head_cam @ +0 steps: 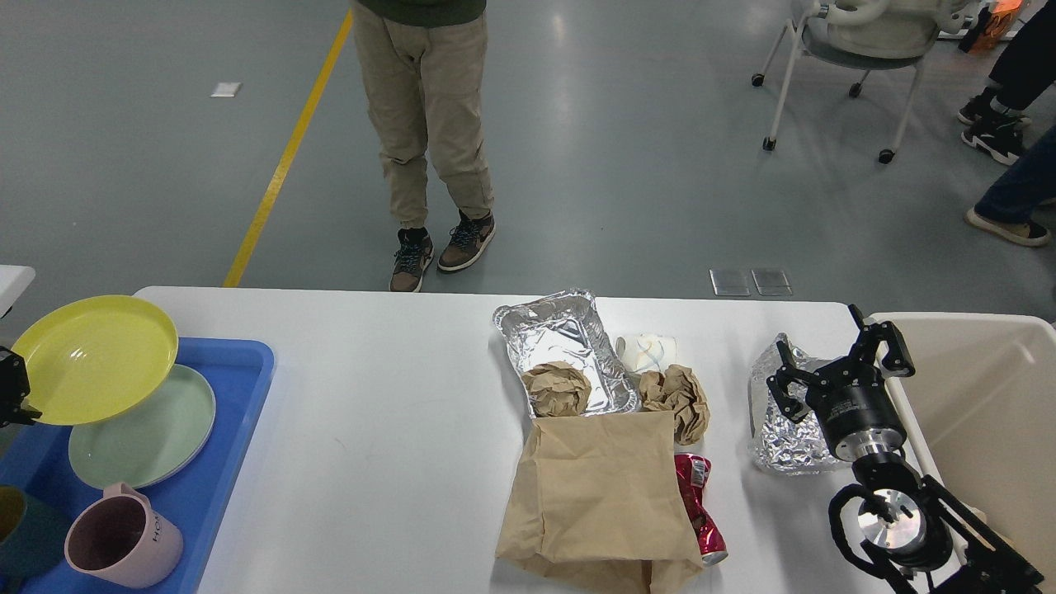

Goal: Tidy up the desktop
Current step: 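Lower the yellow plate onto the green plate and release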

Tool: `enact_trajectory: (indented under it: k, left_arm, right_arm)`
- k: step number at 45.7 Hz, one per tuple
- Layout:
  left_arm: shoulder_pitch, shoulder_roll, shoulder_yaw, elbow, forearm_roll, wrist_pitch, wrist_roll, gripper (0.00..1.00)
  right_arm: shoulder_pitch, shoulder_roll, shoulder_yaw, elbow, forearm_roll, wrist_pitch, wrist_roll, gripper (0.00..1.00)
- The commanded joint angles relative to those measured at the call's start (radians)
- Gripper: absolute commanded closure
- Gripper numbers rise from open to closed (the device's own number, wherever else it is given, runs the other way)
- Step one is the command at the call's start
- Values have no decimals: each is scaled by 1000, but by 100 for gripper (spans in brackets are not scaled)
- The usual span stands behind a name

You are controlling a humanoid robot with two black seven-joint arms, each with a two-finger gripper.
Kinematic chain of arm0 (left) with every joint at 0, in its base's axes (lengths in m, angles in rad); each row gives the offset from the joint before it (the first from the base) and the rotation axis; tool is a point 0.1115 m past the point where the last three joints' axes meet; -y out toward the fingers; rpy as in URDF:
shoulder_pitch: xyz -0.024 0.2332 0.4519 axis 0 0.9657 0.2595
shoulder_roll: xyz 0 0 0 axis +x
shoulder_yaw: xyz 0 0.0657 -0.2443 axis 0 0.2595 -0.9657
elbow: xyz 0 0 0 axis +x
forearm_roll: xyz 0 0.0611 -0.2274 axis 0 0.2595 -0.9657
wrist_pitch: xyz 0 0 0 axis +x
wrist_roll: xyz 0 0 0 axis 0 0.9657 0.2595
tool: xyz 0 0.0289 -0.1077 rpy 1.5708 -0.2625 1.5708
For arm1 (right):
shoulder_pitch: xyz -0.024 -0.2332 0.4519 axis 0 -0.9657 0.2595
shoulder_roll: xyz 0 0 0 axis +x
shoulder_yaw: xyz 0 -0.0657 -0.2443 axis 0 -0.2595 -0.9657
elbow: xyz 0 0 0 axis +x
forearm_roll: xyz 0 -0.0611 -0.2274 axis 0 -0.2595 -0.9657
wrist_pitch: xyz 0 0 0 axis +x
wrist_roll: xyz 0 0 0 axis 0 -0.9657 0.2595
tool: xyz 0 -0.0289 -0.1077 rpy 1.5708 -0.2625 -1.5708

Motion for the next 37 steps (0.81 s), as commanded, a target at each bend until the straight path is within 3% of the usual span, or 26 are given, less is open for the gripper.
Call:
enact_trajectory:
  k: [1, 7, 37]
  left_arm:
    - [115, -13, -141, 54, 65, 10, 2, 100]
    - [135, -45, -180, 57, 92, 28, 19, 100]
    - [178, -79, -183, 57, 92, 101, 23, 100]
  right_arm:
    - [0, 0, -1, 0, 0, 0, 0, 0]
    - [0, 0, 1, 0, 0, 0, 0, 0]
    - [0, 0, -1, 0, 0, 0, 0, 0]
